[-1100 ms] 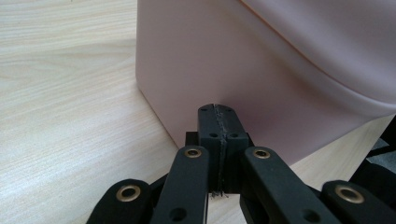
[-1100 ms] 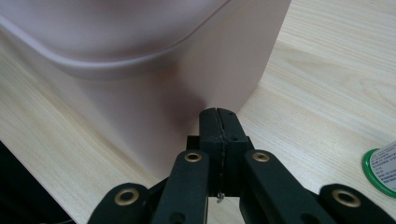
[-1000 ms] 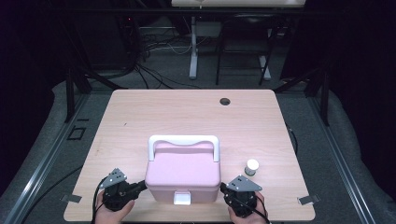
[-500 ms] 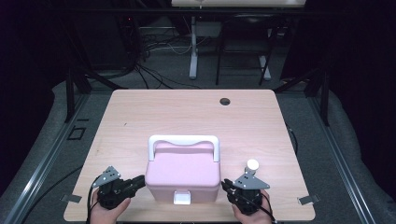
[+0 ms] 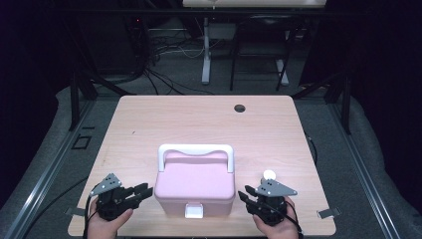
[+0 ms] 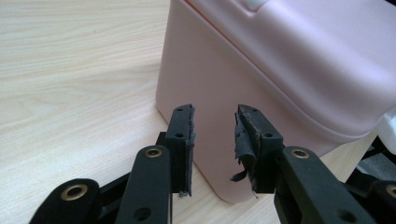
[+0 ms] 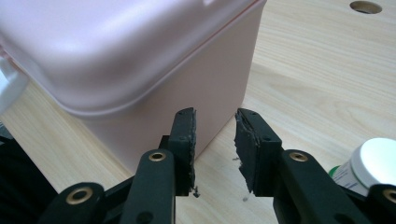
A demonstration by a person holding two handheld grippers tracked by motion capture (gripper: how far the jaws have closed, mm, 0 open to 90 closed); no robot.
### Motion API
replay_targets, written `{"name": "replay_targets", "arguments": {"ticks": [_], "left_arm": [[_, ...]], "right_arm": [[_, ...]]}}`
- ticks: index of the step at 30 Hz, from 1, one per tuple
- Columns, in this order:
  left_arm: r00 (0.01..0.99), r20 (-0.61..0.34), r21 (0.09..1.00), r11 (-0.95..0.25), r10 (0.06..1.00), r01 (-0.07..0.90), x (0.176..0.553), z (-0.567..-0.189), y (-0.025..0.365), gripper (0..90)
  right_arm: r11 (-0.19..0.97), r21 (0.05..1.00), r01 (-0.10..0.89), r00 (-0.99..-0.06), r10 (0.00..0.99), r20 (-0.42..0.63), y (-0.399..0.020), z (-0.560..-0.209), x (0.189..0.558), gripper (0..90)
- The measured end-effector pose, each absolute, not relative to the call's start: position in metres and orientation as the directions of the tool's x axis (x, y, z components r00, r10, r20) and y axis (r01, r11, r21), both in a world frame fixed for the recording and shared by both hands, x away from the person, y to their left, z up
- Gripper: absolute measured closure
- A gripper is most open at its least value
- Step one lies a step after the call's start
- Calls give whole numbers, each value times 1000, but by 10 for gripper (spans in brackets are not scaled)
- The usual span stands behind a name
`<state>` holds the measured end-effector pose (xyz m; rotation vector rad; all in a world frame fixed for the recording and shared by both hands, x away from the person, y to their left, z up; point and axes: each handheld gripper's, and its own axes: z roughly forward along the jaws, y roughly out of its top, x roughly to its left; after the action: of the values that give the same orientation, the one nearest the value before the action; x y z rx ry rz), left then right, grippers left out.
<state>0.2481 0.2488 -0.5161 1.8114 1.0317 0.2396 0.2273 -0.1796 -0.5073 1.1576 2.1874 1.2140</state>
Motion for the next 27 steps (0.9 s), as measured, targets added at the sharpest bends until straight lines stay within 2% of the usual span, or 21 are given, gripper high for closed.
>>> {"name": "replay_targets", "arguments": {"ticks": [8, 27], "left_arm": [[636, -256, 834, -167, 728, 526, 254, -500, 246, 677], [669, -264, 831, -189, 695, 524, 281, -452, 234, 686]], "right_arm": [[291, 835, 467, -601, 797, 58, -182, -481, 234, 681], [257, 861, 439, -627, 774, 89, -165, -443, 253, 666]]}}
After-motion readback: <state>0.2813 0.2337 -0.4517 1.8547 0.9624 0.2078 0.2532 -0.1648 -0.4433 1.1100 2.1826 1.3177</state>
